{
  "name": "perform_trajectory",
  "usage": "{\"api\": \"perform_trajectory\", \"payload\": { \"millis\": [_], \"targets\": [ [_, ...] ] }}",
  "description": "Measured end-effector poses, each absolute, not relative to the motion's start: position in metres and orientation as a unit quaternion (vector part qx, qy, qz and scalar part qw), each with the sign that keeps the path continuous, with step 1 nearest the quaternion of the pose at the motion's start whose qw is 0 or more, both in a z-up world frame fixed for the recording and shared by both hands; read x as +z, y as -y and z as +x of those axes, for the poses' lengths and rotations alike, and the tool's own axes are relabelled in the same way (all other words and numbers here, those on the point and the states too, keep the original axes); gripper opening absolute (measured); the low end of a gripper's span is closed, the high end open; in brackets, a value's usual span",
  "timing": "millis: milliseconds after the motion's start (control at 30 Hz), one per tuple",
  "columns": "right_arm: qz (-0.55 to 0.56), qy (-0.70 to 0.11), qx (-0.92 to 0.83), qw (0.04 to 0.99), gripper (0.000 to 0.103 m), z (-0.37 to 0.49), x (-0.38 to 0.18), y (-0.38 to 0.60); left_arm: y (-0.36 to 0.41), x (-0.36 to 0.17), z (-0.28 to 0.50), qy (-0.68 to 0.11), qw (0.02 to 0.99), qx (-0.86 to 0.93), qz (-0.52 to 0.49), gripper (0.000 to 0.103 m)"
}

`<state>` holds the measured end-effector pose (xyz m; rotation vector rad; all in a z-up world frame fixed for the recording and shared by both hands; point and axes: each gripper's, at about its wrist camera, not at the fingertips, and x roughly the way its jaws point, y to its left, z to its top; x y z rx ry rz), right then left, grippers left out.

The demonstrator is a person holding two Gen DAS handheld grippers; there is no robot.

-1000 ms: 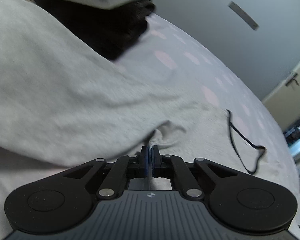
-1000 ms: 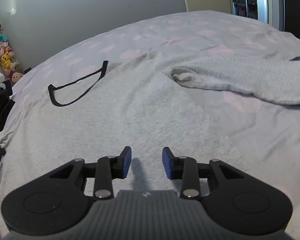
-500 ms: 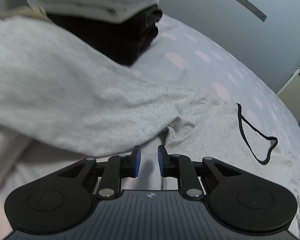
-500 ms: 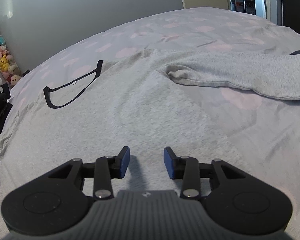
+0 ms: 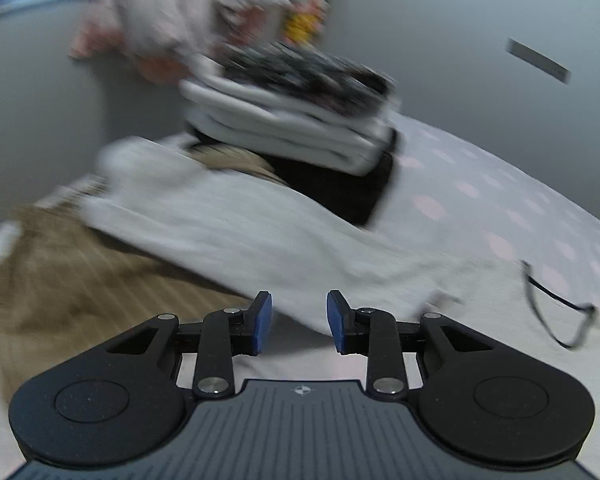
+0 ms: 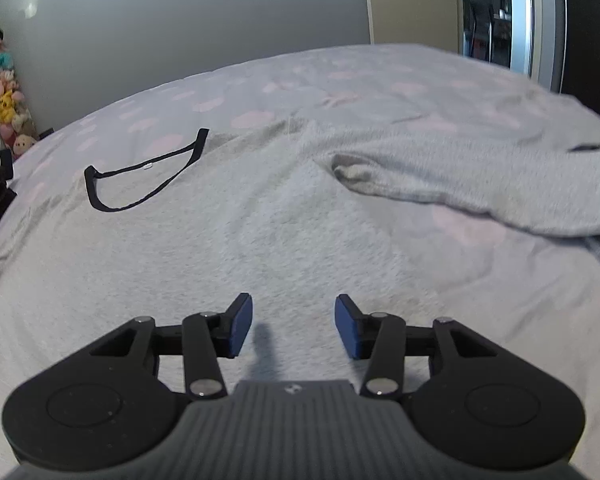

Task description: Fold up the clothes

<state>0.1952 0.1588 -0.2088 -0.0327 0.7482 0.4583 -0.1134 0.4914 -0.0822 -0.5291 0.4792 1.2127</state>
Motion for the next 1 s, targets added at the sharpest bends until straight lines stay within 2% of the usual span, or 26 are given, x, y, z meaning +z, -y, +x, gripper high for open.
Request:
{"api": "perform_trajectory", "payload": {
  "millis": [100,133,167,400,667,733,800,900,1000],
  "targets": [
    [-0.031,-0.355,0.217,0.909,0.054,0.192,-0.208,-0.160,-0.487,-0.073,-0.142,-0.185,0.744,0.594,-0.243,0.040],
    [-0.037,-0.352,0.215,0.910,0.054,0.190,-0.208,-0.161,-0.488,-0.071,-0.151,-0.175,0.737,0.601,-0.254,0.051],
    [-0.041,-0.352,0.213,0.911,0.054,0.190,-0.208,-0.161,-0.488,-0.069,-0.160,-0.164,0.730,0.608,-0.264,0.052],
    [-0.068,-0.359,0.204,0.908,0.054,0.188,-0.213,-0.165,-0.502,-0.079,-0.221,-0.050,0.657,0.629,-0.413,0.051],
    [-0.090,-0.358,0.201,0.907,0.055,0.186,-0.217,-0.170,-0.546,-0.107,-0.257,0.024,0.643,0.561,-0.522,0.051],
    [-0.095,-0.357,0.200,0.907,0.055,0.185,-0.217,-0.171,-0.551,-0.109,-0.258,0.039,0.650,0.554,-0.518,0.050],
    [-0.099,-0.356,0.200,0.907,0.057,0.185,-0.218,-0.172,-0.556,-0.109,-0.257,0.050,0.660,0.553,-0.506,0.047],
    [-0.106,-0.354,0.200,0.907,0.059,0.184,-0.219,-0.174,-0.565,-0.112,-0.255,0.064,0.670,0.543,-0.503,0.034],
    [-0.108,-0.353,0.200,0.908,0.059,0.184,-0.219,-0.175,-0.567,-0.110,-0.251,0.069,0.676,0.548,-0.487,0.013]
  ]
}}
